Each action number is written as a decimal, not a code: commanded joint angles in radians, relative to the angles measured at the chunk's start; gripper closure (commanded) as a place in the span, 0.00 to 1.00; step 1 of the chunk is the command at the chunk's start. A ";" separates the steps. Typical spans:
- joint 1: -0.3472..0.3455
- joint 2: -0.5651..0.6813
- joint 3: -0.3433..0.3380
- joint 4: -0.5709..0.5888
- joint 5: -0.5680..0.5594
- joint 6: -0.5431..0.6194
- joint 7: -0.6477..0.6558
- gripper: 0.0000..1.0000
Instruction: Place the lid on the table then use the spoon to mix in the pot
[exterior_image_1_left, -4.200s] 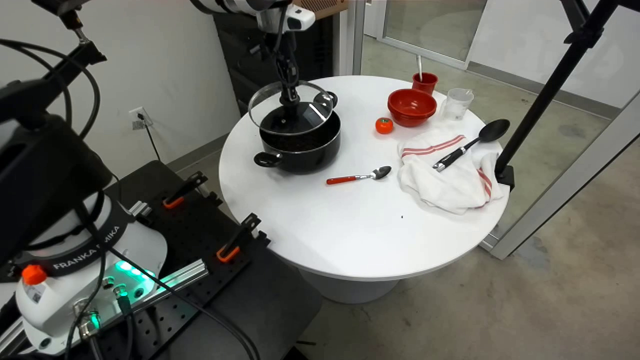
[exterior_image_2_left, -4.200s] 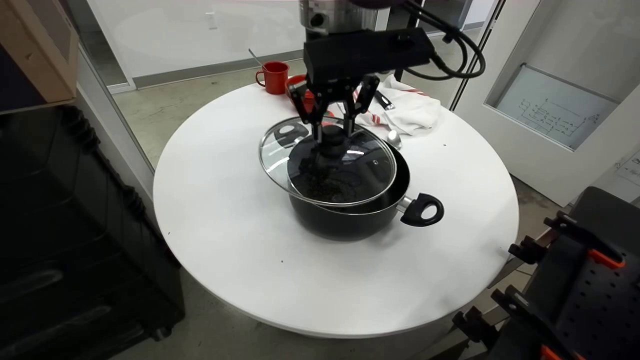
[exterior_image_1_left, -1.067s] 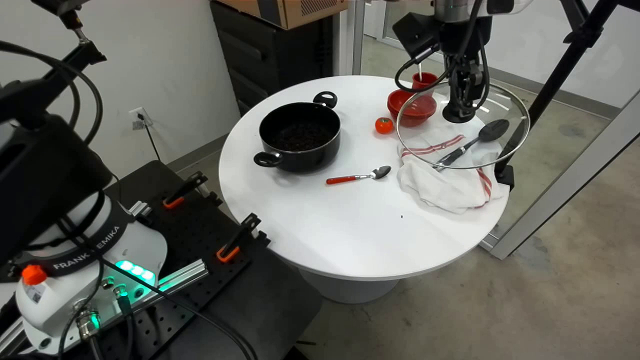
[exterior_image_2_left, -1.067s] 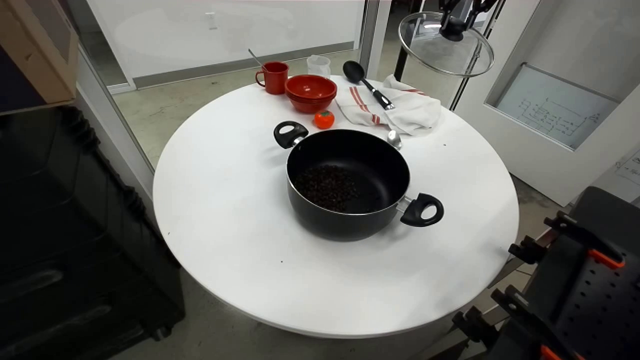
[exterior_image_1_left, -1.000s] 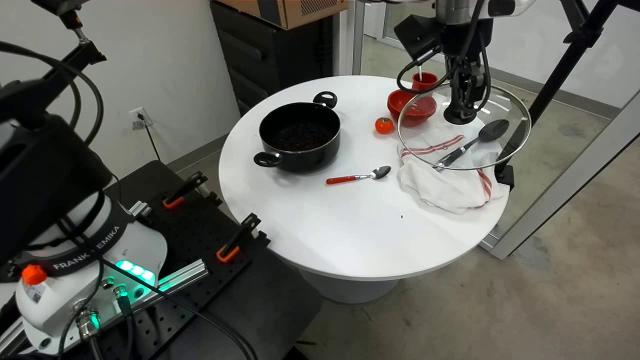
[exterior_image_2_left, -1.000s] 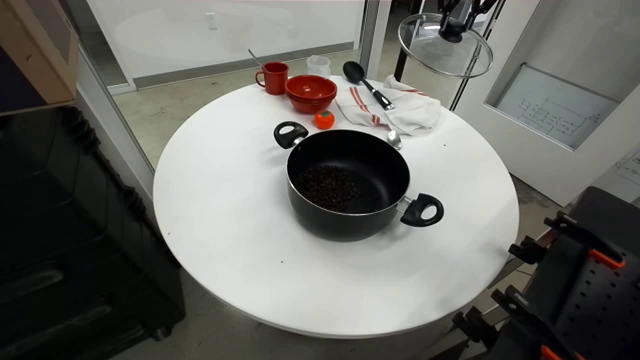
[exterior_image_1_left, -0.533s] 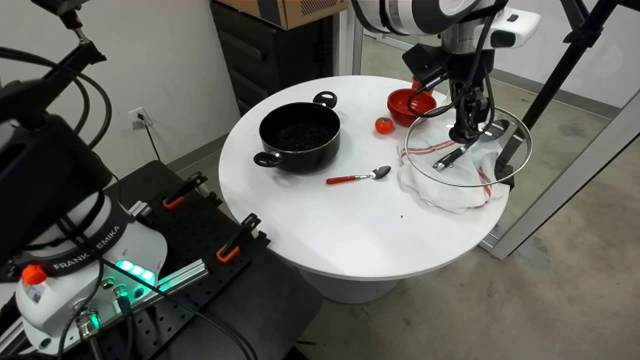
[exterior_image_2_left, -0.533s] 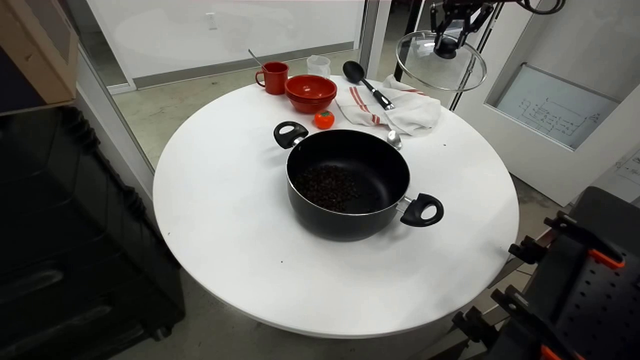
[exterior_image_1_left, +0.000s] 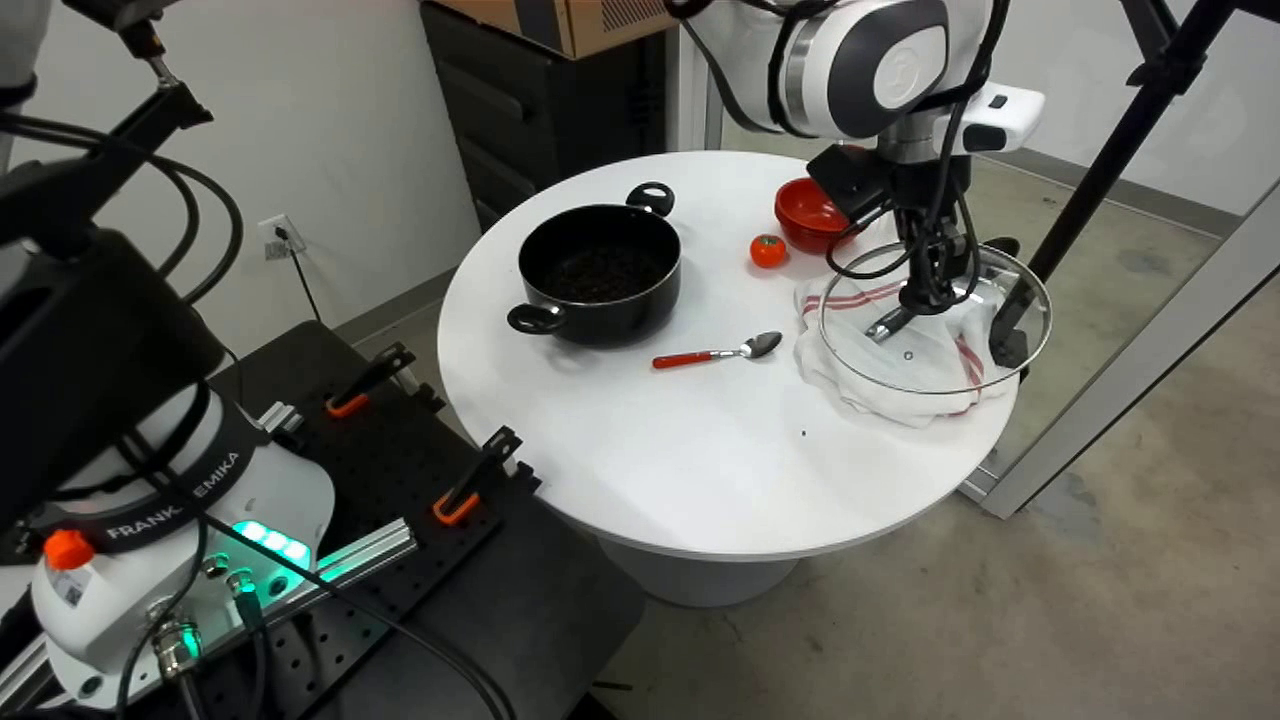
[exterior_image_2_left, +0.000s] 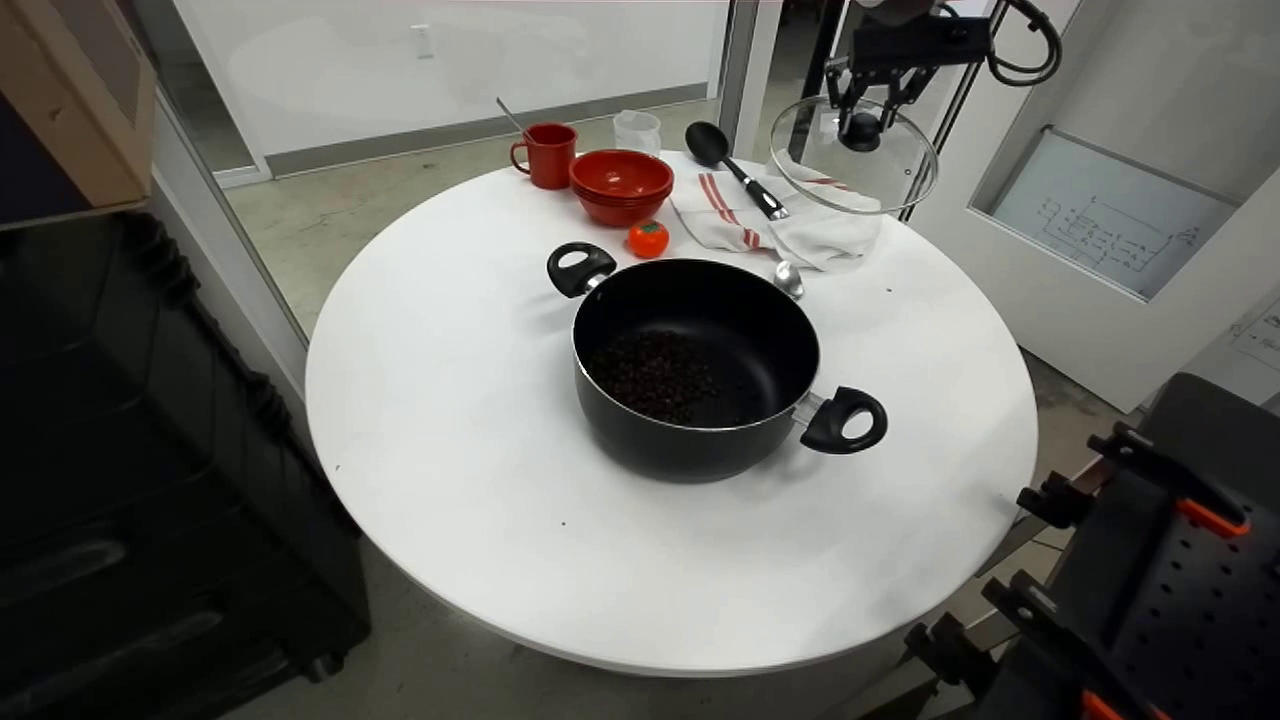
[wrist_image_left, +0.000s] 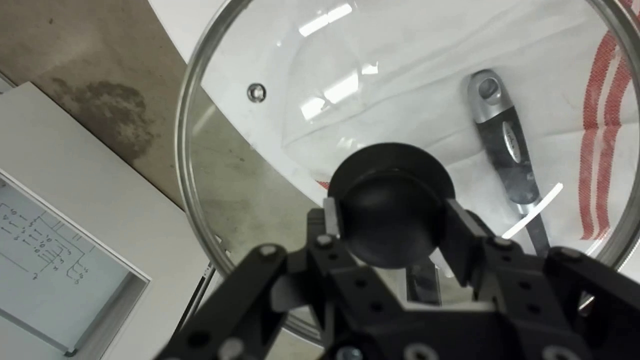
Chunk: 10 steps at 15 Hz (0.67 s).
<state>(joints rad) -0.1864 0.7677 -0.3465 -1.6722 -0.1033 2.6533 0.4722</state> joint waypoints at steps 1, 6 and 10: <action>0.011 0.079 -0.018 0.100 0.018 0.009 -0.018 0.76; 0.004 0.165 -0.015 0.185 0.026 -0.002 -0.021 0.76; -0.006 0.209 0.015 0.225 0.046 -0.010 -0.043 0.76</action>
<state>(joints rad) -0.1881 0.9367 -0.3414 -1.5145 -0.0936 2.6549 0.4676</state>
